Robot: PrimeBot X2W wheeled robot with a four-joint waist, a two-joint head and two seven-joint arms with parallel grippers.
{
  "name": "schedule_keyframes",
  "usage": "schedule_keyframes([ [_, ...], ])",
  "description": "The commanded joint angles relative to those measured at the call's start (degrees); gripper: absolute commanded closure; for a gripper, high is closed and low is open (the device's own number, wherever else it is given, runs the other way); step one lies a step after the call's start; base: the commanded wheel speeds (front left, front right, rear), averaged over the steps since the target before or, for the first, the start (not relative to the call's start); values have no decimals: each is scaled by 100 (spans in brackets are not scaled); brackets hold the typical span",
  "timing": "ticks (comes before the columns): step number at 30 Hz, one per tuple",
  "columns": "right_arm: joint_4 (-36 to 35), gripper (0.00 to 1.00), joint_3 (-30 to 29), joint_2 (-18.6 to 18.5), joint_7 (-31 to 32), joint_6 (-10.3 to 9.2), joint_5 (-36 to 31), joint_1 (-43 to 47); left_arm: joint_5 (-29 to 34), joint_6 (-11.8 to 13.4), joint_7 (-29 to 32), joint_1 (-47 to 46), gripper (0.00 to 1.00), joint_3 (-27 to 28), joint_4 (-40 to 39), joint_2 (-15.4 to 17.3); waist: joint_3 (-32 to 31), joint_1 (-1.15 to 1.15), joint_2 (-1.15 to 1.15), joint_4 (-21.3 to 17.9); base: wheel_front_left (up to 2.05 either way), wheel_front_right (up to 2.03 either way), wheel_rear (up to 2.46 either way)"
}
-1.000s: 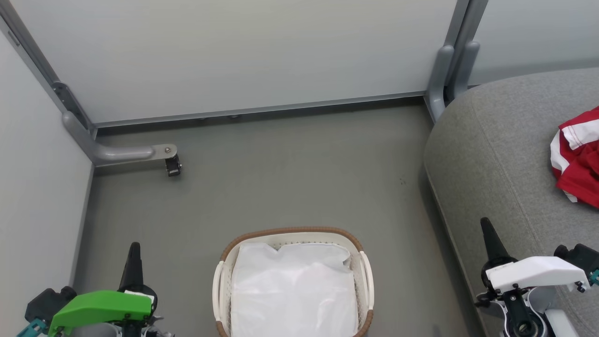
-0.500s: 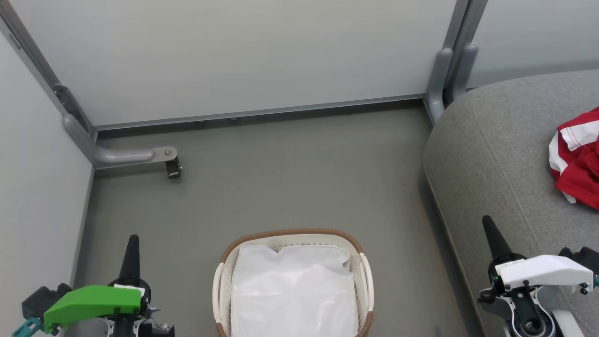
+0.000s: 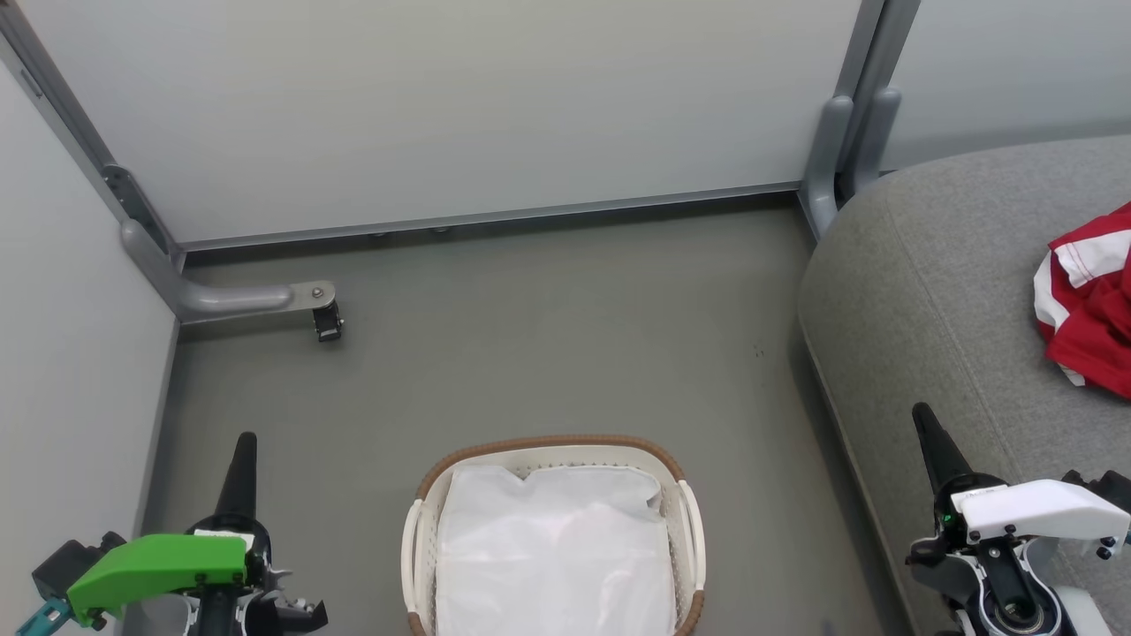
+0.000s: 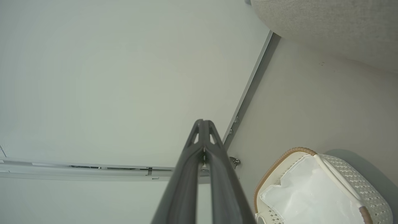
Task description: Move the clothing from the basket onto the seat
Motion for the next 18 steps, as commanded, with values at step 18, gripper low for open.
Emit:
schedule_keyframes([
  [18, -112, 100, -113, -15, 245, -4, 890, 14, -839, -66, 236, -171, 100, 108, -107, 39, -59, 0, 0, -8, 0, 0, 0],
])
